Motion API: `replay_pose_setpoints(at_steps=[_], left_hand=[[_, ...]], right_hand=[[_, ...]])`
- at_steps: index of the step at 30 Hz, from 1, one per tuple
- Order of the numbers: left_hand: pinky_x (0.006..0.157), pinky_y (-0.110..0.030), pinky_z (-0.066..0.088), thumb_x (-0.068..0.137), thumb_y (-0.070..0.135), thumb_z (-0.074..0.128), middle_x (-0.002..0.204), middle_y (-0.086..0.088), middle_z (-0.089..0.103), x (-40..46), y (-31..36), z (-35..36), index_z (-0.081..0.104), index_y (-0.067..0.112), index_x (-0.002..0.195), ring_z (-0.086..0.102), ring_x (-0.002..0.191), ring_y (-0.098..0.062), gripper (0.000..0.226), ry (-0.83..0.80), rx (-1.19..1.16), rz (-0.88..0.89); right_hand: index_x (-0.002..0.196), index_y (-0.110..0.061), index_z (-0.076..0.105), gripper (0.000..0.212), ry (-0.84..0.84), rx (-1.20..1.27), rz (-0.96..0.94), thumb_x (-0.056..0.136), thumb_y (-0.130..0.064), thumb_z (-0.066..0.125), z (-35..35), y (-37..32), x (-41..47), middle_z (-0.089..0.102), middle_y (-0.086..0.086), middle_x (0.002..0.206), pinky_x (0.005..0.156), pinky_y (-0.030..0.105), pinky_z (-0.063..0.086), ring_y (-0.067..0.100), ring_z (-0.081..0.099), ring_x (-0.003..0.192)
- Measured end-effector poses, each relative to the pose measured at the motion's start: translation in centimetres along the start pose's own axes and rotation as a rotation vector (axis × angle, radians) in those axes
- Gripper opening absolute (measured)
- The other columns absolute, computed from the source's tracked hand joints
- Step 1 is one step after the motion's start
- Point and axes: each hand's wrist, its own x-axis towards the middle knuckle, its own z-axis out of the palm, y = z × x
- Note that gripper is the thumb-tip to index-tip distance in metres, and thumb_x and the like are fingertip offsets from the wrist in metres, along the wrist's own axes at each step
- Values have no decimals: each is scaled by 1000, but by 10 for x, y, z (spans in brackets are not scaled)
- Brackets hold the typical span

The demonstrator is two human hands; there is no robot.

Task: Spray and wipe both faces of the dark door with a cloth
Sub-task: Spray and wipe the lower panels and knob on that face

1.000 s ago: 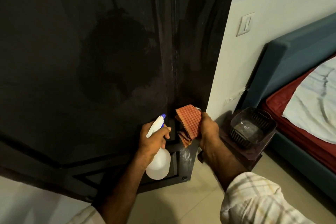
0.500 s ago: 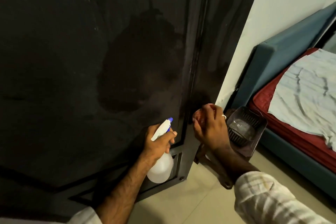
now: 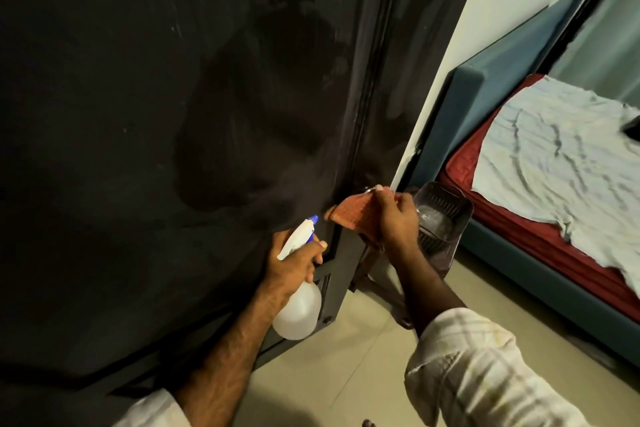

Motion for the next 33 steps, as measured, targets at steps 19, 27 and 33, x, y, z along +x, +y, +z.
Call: replay_pose_setpoints(at_steps=[19,27,33], left_hand=[[47,-28,45,84,-2,78,77,1,74,-1,7,-12,67,19,80,55,53,-19,24,-20,87,28],[46,-25,48,85,-1,80,87,-6,75,3,-1,-7,65,18,96,57,55,-19,27,-8,75,-30],[45,-24,48,90,2,76,93,-12,76,8,2,1,64,20,94,56,55,-20,22,-21,103,-3]], right_hand=[[146,-23,51,54,0,-418,-612,100,-45,70,1,20,2,62,7,135,106,49,55,27,63,120],[148,-6,45,77,27,-921,-827,100,-64,61,-7,18,18,67,21,120,89,50,54,42,65,103],[102,-4,73,47,-103,-57,17,109,-47,56,8,-15,17,74,15,86,76,32,53,34,75,83]])
